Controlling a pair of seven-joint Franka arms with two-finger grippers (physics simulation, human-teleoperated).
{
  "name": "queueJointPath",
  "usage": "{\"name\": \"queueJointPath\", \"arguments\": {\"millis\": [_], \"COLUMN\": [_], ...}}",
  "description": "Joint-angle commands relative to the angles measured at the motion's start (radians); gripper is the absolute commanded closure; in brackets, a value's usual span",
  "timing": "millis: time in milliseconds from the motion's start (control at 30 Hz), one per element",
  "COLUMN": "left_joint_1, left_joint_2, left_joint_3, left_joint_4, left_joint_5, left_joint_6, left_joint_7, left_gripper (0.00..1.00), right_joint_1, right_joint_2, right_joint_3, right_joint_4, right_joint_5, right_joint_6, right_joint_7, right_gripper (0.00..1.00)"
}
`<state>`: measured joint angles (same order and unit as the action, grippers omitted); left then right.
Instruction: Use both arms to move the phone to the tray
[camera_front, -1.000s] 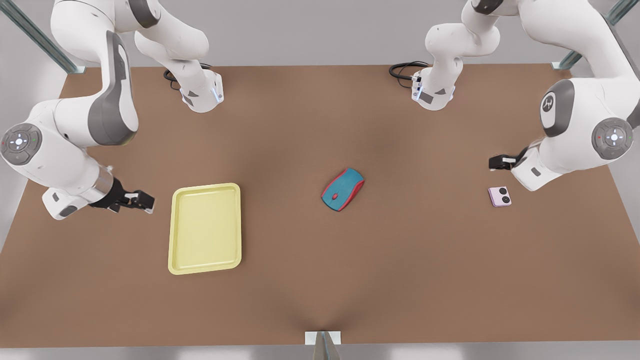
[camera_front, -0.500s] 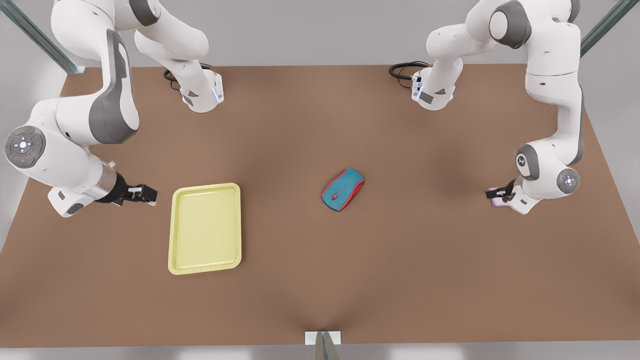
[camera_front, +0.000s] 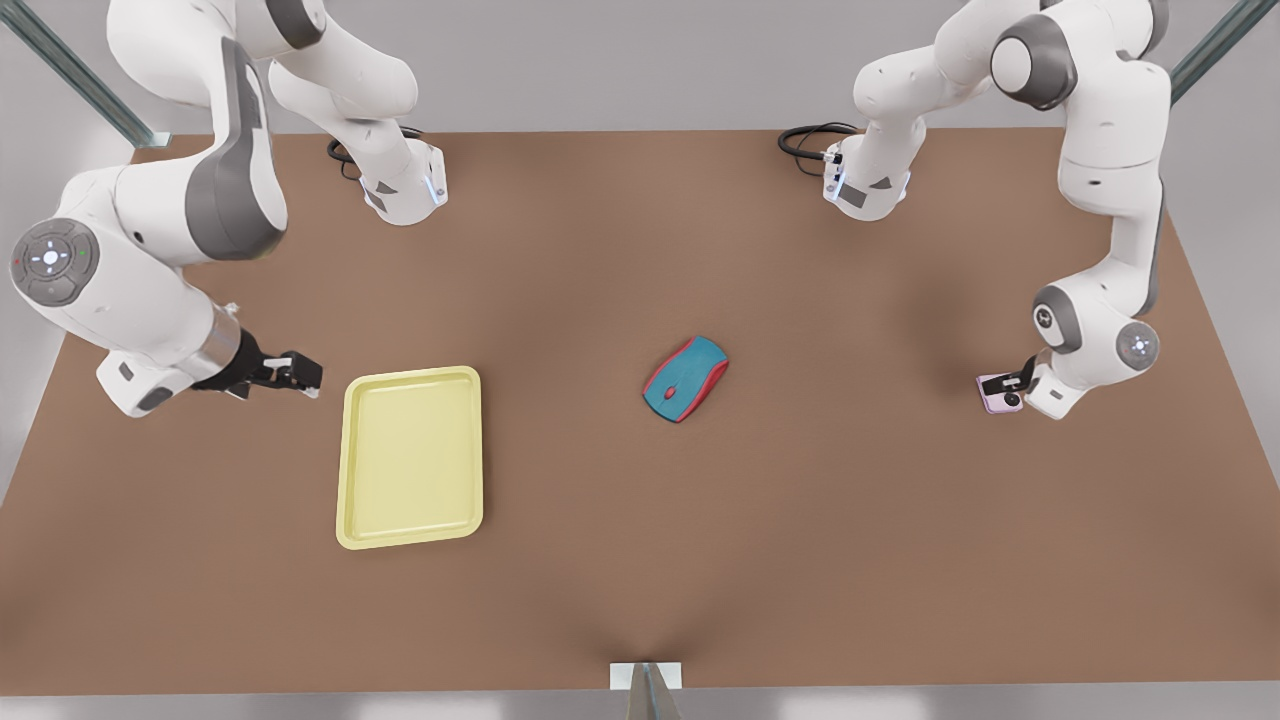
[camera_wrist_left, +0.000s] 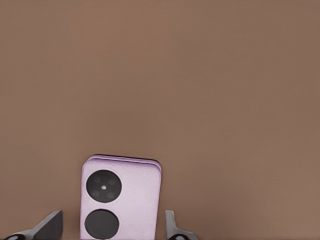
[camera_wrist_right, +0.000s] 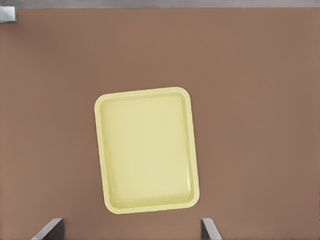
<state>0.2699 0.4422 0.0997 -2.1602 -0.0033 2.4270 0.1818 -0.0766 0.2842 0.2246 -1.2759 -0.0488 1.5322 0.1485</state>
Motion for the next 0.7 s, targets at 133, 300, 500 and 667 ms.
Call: {"name": "queueJointPath", "arguments": {"millis": [133,300,500,667], "left_joint_1": [0.000,-0.001,0.000,-0.001], "left_joint_2": [0.030,0.040,0.043,0.043], "left_joint_3": [0.000,0.000,0.000,0.000], "left_joint_4": [0.008,0.010,0.011,0.011], "left_joint_5": [0.002,0.002,0.013,0.005], "left_joint_6": [0.018,0.017,0.004,0.009], "left_joint_7": [0.048,0.051,0.185,0.174], "left_gripper": [0.00,0.00,0.00,0.24], "right_joint_1": [-0.026,-0.032,-0.031,-0.032], "right_joint_2": [-0.048,-0.042,-0.048,-0.043], "right_joint_3": [-0.014,-0.014,-0.013,-0.014], "right_joint_4": [-0.071,-0.085,-0.097,-0.089], "right_joint_5": [0.007,0.004,0.006,0.009], "right_joint_6": [0.009,0.008,0.009,0.009], "right_joint_7": [0.141,0.141,0.118,-0.017], "right_gripper": [0.00,0.00,0.00,0.00]}}
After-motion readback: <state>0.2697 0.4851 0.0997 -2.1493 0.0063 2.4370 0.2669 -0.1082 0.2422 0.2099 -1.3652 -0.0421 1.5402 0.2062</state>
